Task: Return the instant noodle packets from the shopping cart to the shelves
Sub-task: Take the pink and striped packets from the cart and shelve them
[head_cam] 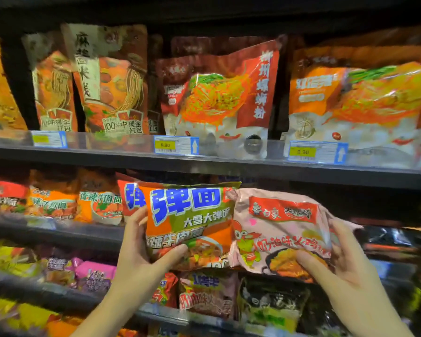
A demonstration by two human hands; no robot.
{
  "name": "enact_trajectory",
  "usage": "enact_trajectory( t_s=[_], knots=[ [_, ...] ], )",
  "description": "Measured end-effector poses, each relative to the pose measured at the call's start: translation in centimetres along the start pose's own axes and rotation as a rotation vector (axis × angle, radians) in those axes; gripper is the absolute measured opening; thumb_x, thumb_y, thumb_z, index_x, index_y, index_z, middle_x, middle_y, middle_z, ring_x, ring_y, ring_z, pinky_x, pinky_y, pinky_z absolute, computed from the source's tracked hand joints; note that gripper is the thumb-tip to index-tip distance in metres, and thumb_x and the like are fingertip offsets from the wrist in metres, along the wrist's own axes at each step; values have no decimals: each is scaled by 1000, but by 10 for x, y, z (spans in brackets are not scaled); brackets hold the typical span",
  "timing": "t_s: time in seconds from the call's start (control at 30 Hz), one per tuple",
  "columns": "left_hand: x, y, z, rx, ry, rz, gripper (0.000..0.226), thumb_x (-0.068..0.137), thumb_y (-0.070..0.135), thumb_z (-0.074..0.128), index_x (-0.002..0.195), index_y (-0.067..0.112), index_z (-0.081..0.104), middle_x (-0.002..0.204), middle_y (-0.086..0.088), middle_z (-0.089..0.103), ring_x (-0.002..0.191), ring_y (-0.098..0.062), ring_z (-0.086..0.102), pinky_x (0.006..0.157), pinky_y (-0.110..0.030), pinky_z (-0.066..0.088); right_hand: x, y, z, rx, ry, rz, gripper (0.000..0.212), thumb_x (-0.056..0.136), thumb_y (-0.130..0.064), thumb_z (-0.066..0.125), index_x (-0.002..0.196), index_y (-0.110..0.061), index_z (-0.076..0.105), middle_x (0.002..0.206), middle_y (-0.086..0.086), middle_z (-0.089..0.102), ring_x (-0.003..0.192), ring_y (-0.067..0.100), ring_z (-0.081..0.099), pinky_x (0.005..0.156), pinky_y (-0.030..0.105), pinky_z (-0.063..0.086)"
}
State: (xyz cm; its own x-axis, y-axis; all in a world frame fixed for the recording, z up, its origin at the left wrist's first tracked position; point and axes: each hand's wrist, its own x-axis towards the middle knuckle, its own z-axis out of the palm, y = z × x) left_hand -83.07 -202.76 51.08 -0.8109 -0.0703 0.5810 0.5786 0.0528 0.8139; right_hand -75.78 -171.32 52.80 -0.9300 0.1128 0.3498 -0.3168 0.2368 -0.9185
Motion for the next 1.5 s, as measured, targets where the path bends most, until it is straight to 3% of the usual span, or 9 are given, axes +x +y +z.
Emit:
enact_trajectory(
  t_s=[0.07, 0.13, 0.33, 0.5, 0.7, 0.83, 1.1, 1.23, 1.5],
  knots=[
    [7, -6, 6, -37, -64, 17, 82, 66, 6, 84, 132, 36, 45, 125, 5, 67, 115, -18, 69, 94, -39, 60, -6, -10, 2, 12, 152, -95, 72, 79, -7, 80, 126, -57, 58, 119, -9, 75, 107, 9, 73, 90, 32, 60],
    [12, -16, 10, -41, -126, 30, 82, 69, 12, 86, 132, 43, 45, 128, 7, 65, 119, -19, 66, 98, -44, 58, -27, -19, 0, 15, 234, -118, 68, 78, -17, 77, 121, -65, 57, 122, -5, 74, 111, 15, 72, 93, 38, 59],
    [25, -33, 25, -26, -219, 40, 83, 74, 29, 83, 135, 60, 34, 132, 20, 59, 126, -13, 61, 106, -45, 52, -49, -26, 9, -22, 332, -93, 69, 77, -21, 77, 126, -65, 54, 120, -5, 75, 109, 15, 73, 94, 41, 58],
    [32, -40, 31, 53, -230, 66, 87, 79, 34, 80, 146, 42, 25, 140, 1, 54, 125, -10, 60, 107, -49, 51, -61, -34, 8, 4, 346, -96, 72, 78, -22, 77, 137, -53, 51, 124, -5, 73, 112, 16, 72, 95, 43, 58],
    [41, -44, 39, 117, -221, 167, 89, 85, 31, 75, 151, 40, 16, 146, -5, 47, 130, -20, 57, 107, -53, 50, -61, -39, -7, -45, 328, -145, 68, 79, -24, 77, 131, -60, 51, 126, -9, 71, 114, 13, 71, 93, 37, 60],
    [44, -45, 48, 183, -171, 235, 93, 85, 28, 76, 152, 39, 12, 147, -5, 44, 134, -16, 53, 109, -41, 49, -53, -40, -19, -38, 317, -161, 68, 79, -18, 76, 116, -71, 54, 119, -12, 72, 109, 12, 72, 87, 29, 61],
    [59, -52, 60, 404, -78, 445, 99, 82, 25, 76, 157, 25, 11, 148, -7, 37, 135, -13, 42, 113, -8, 27, -37, -31, -35, -34, 264, -156, 67, 79, -19, 76, 123, -63, 53, 118, -12, 73, 108, 14, 73, 89, 35, 62],
    [61, -52, 65, 474, -35, 493, 103, 80, 18, 81, 157, 22, 12, 143, -12, 38, 131, -3, 37, 111, -26, 35, -29, -29, -41, -18, 248, -153, 66, 78, -18, 75, 127, -56, 51, 114, -18, 73, 106, 11, 73, 84, 27, 62],
    [77, -67, 77, 693, -63, 446, 105, 74, 24, 91, 152, 23, 21, 127, -23, 49, 112, -38, 52, 92, -52, 48, -20, -24, -44, -20, 221, -147, 67, 79, -24, 77, 122, -68, 52, 120, -13, 72, 109, 14, 72, 87, 37, 63]
  ],
)
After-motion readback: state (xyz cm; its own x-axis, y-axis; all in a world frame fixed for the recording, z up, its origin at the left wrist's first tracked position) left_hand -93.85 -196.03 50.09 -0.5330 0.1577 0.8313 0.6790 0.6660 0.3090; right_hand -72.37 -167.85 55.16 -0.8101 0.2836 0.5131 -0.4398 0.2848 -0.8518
